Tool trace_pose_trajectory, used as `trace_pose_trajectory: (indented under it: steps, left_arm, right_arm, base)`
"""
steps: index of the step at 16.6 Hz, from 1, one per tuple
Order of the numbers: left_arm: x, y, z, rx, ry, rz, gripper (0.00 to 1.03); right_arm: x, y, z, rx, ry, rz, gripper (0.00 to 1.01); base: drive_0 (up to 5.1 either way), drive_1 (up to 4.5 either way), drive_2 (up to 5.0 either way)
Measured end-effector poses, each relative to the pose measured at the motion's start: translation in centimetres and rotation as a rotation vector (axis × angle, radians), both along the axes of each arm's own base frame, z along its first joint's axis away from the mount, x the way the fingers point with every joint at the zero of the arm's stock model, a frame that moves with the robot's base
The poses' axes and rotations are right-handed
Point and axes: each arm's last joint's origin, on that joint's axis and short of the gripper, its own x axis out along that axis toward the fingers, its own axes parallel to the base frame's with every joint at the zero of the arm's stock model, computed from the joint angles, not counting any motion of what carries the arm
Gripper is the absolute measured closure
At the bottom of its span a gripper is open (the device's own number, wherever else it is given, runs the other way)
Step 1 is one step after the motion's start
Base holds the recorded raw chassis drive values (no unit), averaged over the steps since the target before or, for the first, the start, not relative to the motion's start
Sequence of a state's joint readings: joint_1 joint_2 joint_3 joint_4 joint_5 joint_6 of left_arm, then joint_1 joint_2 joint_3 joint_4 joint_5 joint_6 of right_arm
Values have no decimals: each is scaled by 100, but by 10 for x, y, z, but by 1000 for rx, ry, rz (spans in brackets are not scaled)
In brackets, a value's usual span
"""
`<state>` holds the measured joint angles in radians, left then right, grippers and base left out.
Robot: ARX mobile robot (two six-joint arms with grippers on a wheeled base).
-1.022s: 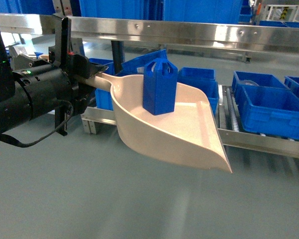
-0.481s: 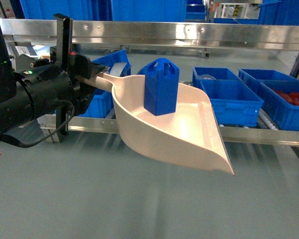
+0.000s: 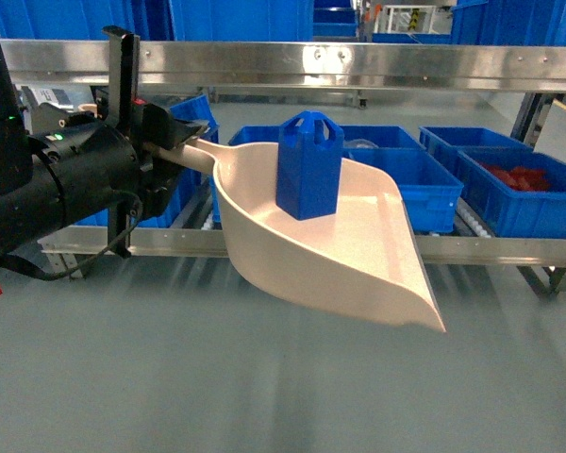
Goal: Place part in tray to right shelf
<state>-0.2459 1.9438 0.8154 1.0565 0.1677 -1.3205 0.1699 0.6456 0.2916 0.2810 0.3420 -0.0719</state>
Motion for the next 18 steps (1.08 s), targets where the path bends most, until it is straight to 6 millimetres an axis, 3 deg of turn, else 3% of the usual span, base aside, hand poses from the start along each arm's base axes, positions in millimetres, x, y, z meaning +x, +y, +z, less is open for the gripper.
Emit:
trace_pose_trajectory:
  steps: [18]
  left_arm:
    - [0,0,0,0,-3,3,88]
  right_arm:
    - [0,0,0,0,0,1,3]
  base:
    - [-149,-149,-149]
